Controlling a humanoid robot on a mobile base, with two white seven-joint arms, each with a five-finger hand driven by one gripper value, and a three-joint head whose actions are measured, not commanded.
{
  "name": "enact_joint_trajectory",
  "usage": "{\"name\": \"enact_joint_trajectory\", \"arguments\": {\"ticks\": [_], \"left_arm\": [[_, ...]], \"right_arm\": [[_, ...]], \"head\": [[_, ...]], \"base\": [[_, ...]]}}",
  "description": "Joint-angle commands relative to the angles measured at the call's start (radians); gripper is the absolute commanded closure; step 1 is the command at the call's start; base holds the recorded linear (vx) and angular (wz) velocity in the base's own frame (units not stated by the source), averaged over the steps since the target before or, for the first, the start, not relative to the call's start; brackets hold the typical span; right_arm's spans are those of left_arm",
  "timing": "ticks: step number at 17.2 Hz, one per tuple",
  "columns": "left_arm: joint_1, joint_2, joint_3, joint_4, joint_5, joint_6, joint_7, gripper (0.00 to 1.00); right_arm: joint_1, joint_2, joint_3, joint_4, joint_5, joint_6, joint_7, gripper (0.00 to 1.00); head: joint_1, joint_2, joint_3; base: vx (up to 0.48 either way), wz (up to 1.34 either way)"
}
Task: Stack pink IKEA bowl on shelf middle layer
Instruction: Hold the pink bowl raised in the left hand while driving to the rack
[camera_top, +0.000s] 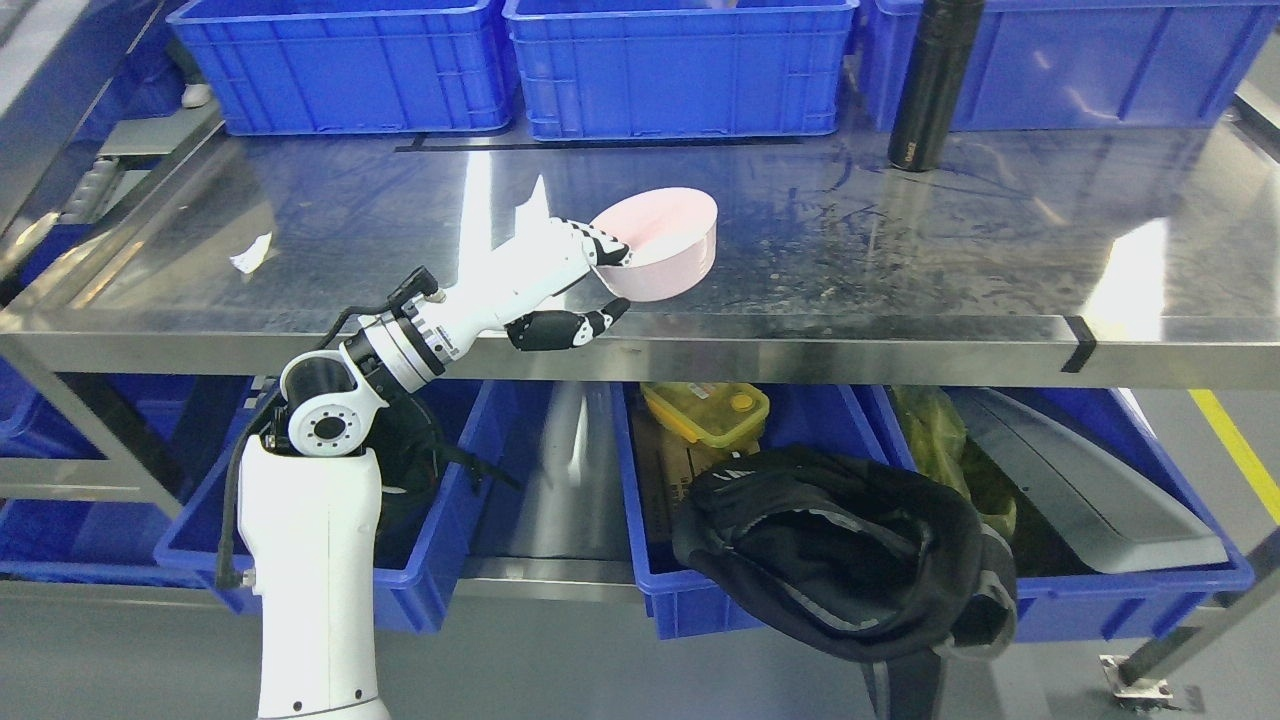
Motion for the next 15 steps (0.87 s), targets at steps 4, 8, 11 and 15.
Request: {"name": "enact_joint_trajectory", "arguments": {"ticks": [4,8,11,15], "left_arm": [[0.060,0.005,-0.084,-0.065,0.039,0.000,0.004,0.90],[0.068,0.005,-0.095,-0.065,0.037,0.000,0.004,0.90],[0.076,0.005,-0.093,-0.065,0.037,0.000,0.002,0.90],[0.077,0.005,-0.088,-0.063,0.037,0.000,0.002,0.90]], "right_arm": [[0.015,-0.017,0.000,-0.017,0.000,0.000,0.000,0.00],[0.015,-0.017,0.000,-0.017,0.000,0.000,0.000,0.00],[0.015,-0.017,0.000,-0.017,0.000,0.000,0.000,0.00],[0.015,-0.017,0.000,-0.017,0.000,0.000,0.000,0.00]], "head": [[0.0000,0.000,0.000],[0.0000,0.000,0.000],[0.0000,0.000,0.000],[0.0000,0.000,0.000]], "base": [[-0.043,0.75],[-0.084,1.13],[-0.099,1.20],[-0.051,1.19]]}}
